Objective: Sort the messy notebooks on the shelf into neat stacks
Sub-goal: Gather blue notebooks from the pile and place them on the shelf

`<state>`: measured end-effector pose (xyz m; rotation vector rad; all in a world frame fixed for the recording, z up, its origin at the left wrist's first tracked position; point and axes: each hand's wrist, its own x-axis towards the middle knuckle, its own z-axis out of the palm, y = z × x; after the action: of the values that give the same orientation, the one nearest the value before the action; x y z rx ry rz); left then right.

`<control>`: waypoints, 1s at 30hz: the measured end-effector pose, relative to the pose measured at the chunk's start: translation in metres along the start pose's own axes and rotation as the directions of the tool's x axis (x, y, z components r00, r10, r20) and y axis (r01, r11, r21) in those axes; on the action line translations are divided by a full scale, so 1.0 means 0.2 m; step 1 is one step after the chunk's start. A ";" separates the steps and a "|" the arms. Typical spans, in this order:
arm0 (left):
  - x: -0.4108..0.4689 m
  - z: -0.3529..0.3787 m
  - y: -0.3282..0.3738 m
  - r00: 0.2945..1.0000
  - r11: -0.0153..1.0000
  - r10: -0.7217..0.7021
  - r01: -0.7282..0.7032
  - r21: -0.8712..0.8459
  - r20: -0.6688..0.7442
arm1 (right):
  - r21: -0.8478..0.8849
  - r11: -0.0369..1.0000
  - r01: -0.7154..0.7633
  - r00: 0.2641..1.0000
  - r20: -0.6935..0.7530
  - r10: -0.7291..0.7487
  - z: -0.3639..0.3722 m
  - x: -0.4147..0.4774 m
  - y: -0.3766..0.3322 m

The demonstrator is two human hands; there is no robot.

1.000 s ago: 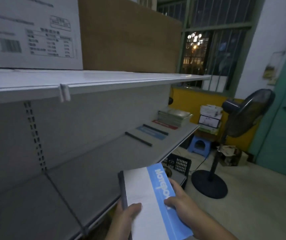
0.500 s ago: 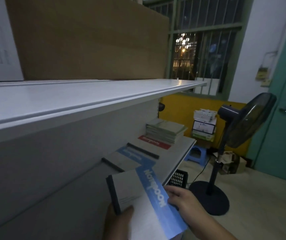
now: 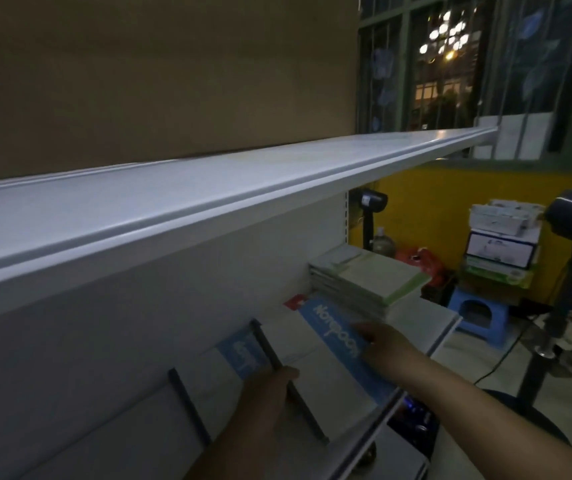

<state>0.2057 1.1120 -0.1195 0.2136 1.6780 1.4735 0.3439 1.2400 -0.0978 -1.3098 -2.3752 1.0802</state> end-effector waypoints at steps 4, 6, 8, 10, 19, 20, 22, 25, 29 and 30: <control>0.13 0.15 0.10 0.996 0.998 0.034 -0.037 -0.040 -0.087 | -0.144 0.987 0.074 0.997 0.018 -0.072 -0.04 0.31 0.04; 0.18 0.20 0.11 0.993 0.998 0.065 -0.067 -0.013 -0.094 | -0.184 0.976 0.121 0.990 -0.051 -0.132 -0.03 0.40 0.05; 0.22 0.24 0.10 0.995 0.997 0.066 -0.063 0.038 -0.079 | -0.237 0.961 0.143 0.982 -0.087 -0.168 0.05 0.45 0.09; 0.24 0.26 0.07 0.994 0.997 0.072 -0.069 0.047 -0.077 | -0.314 0.927 0.207 0.968 -0.071 -0.240 0.13 0.44 0.15; 0.29 0.31 0.02 0.976 0.995 0.095 -0.096 0.007 -0.196 | -0.143 0.964 0.225 0.969 -0.075 -0.237 0.09 0.44 0.14; 0.28 0.32 0.02 0.971 0.994 0.105 -0.103 0.022 -0.214 | -0.143 0.964 0.223 0.969 -0.078 -0.235 0.10 0.44 0.15; 0.26 0.33 0.04 0.966 0.990 0.137 -0.129 0.050 -0.221 | -0.144 0.964 0.226 0.967 -0.085 -0.239 0.09 0.44 0.15; 0.24 0.33 0.06 0.964 0.970 0.205 -0.175 0.172 -0.173 | -0.183 0.953 0.240 0.964 -0.070 -0.256 0.09 0.44 0.16; 0.11 0.13 0.10 0.937 0.852 0.339 -0.270 0.448 -0.081 | -0.181 0.952 0.247 0.966 -0.037 -0.258 0.10 0.42 0.19; 0.06 0.04 0.09 0.928 0.799 0.368 -0.286 0.529 -0.054 | -0.219 0.941 0.258 0.963 -0.027 -0.270 0.10 0.41 0.19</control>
<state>0.1970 1.1293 -0.1096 0.7339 2.2330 1.2685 0.3109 1.3082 -0.1494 -1.0239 -2.5875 0.7186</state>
